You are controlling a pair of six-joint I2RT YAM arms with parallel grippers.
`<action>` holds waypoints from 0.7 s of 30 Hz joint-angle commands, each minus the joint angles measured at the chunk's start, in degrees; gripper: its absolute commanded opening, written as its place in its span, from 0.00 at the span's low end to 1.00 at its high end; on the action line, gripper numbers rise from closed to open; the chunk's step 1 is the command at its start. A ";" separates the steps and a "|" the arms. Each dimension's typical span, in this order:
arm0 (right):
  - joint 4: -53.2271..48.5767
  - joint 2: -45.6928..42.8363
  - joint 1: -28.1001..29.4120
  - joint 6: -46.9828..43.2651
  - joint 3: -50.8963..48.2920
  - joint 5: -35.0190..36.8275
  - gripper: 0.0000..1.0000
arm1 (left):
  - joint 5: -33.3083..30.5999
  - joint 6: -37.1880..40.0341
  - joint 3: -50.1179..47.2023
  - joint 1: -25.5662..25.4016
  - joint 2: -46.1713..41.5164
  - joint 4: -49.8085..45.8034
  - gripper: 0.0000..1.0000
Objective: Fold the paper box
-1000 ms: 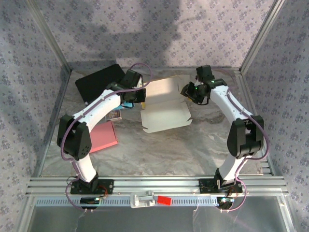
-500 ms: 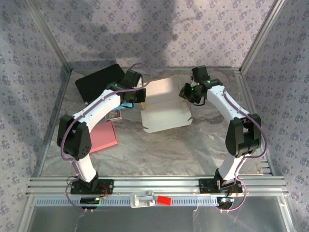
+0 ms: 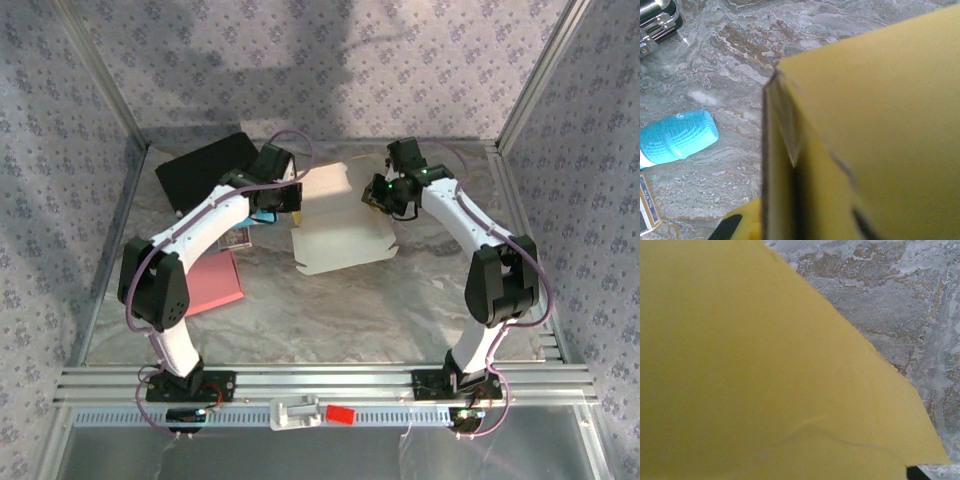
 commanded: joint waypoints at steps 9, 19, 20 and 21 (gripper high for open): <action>-0.28 -4.78 -2.87 -2.62 6.35 -6.11 0.32 | 4.83 3.19 3.19 3.25 0.17 3.21 0.00; 15.11 -15.84 -18.87 0.08 0.26 -17.59 0.32 | 23.10 12.65 12.89 12.83 8.21 3.62 0.00; 19.16 -16.04 -20.87 1.55 -1.57 -20.93 0.33 | 27.64 12.94 14.24 14.06 9.44 4.00 0.00; 22.42 -15.83 -22.34 1.91 -2.75 -23.74 0.33 | 32.26 12.82 15.30 15.04 10.60 4.43 0.00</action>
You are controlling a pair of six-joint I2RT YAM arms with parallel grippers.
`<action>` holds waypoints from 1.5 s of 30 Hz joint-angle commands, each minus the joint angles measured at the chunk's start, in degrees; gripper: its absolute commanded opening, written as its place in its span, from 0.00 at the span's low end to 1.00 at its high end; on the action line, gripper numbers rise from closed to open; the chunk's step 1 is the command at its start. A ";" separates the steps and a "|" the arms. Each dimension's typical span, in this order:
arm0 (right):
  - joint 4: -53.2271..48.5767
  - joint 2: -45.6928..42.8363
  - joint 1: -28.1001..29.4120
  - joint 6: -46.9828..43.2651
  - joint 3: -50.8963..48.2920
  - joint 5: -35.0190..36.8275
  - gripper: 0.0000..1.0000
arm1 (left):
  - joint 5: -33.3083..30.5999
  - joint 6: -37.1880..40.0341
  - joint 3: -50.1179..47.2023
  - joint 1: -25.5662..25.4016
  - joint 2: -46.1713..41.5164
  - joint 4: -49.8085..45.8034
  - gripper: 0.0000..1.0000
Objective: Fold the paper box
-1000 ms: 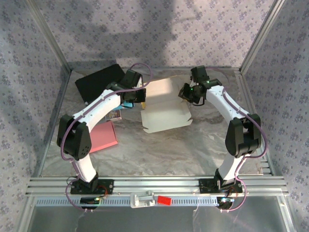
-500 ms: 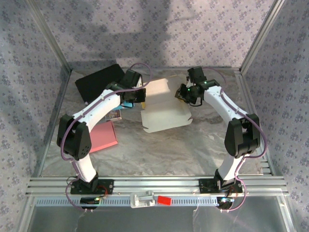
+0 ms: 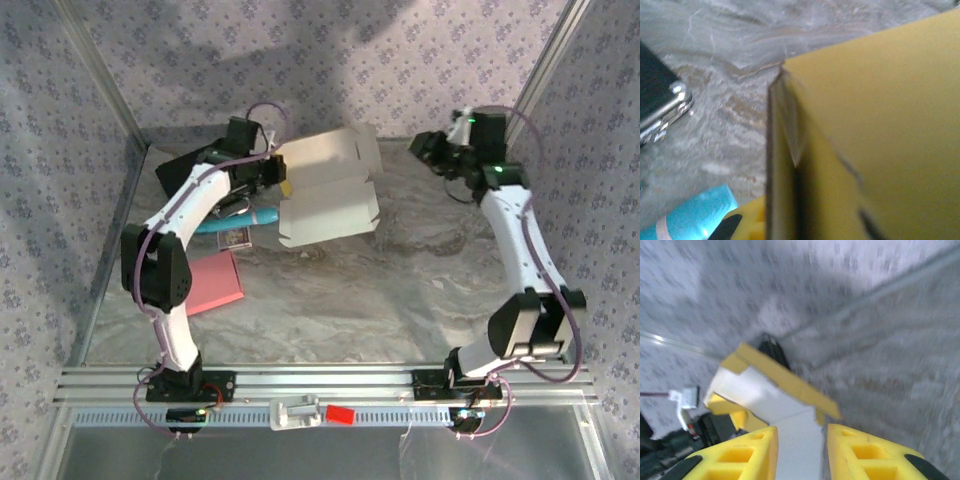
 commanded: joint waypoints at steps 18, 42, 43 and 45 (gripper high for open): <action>4.14 10.71 2.80 -17.11 9.14 -28.10 0.37 | 31.26 4.50 8.62 1.86 9.85 2.74 0.00; -13.89 10.71 10.24 -34.78 14.92 -4.66 0.34 | 28.99 5.22 9.37 -0.70 8.63 0.35 0.00; -14.14 10.71 10.83 -35.43 15.03 -2.77 0.34 | 28.94 5.22 9.41 -0.83 8.63 0.32 0.00; -14.36 10.40 12.01 -36.25 15.04 1.52 0.34 | 28.50 5.37 9.41 -1.05 8.33 0.01 0.00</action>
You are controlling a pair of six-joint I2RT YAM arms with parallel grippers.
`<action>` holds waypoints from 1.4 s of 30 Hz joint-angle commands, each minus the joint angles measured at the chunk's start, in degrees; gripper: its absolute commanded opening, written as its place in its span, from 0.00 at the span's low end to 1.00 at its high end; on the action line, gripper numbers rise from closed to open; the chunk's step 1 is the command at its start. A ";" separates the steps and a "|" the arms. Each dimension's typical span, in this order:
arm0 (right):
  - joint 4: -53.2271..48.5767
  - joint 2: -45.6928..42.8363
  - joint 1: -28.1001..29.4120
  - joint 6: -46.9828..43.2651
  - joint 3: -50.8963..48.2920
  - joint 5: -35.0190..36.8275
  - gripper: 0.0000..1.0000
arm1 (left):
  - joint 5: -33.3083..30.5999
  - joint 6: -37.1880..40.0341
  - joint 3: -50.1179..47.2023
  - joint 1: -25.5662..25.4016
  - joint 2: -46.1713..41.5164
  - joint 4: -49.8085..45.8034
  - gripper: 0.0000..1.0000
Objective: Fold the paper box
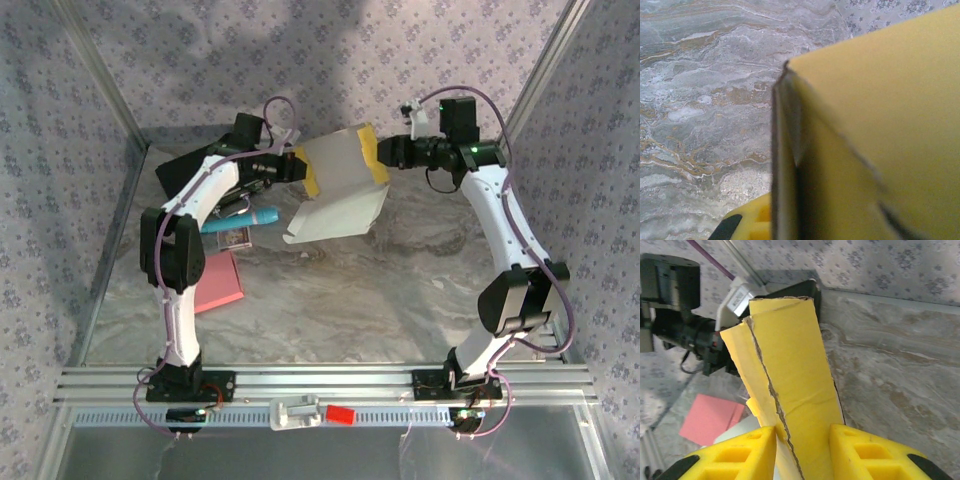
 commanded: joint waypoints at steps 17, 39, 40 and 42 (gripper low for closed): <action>-6.28 2.79 7.71 -6.87 5.93 24.17 0.38 | -2.18 1.53 1.95 -2.28 -3.09 -2.37 0.00; -9.50 4.17 7.82 -5.11 9.03 17.80 0.42 | -6.26 1.07 1.32 -2.93 -4.18 -4.25 0.00; -9.87 4.41 7.74 -4.79 9.59 17.85 0.43 | -6.32 1.07 1.38 -2.92 -4.20 -4.20 0.00; -10.72 4.88 7.86 -4.41 10.24 18.58 0.44 | -6.55 0.98 1.54 -2.92 -4.20 -4.23 0.00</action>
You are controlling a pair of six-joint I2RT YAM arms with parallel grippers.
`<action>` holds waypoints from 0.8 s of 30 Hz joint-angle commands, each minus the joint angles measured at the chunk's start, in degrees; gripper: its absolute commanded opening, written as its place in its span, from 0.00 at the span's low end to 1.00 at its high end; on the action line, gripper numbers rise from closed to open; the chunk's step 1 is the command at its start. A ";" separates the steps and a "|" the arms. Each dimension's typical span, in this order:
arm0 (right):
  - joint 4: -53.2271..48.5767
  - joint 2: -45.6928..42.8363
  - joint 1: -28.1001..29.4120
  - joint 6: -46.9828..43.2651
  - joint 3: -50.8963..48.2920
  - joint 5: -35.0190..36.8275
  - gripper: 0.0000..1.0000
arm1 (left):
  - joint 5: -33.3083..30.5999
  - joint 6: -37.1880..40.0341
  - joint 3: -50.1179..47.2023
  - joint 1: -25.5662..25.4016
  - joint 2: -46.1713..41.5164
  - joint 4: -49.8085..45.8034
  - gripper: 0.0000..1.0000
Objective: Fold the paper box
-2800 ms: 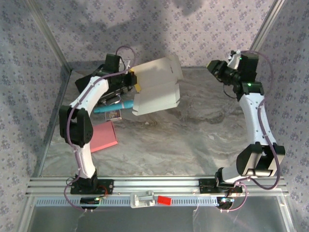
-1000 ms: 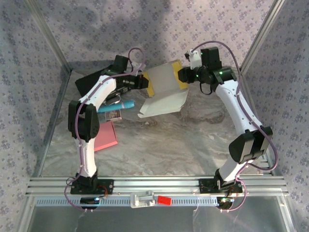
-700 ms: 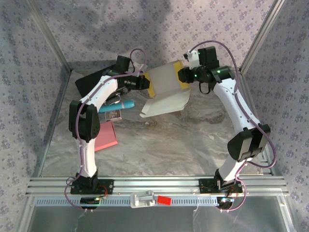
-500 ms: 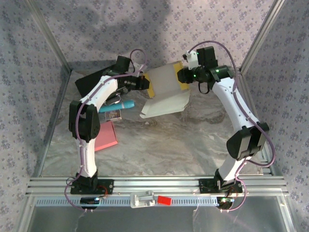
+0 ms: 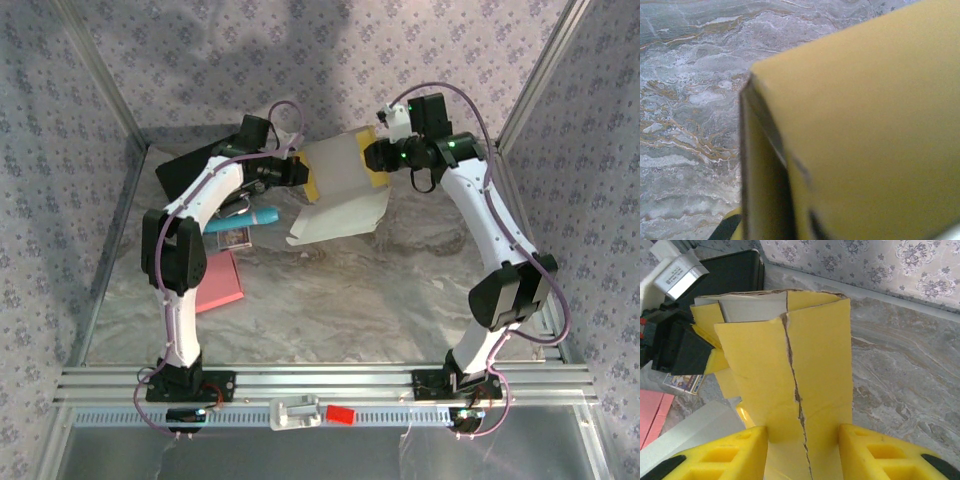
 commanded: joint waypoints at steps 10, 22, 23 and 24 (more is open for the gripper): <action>-3.64 3.13 0.49 3.87 5.63 -3.06 0.47 | 0.55 1.27 2.33 -1.07 -3.19 -2.45 0.00; -7.41 6.29 2.35 4.46 9.29 4.70 0.46 | 0.80 1.53 3.23 -1.06 -2.82 -3.31 0.00; -7.66 6.41 2.80 4.15 9.38 6.62 0.44 | 0.81 1.53 3.38 -1.07 -2.87 -3.31 0.00; -8.13 6.71 3.38 3.83 9.60 9.27 0.42 | 0.70 1.60 3.33 -1.06 -2.86 -3.42 0.00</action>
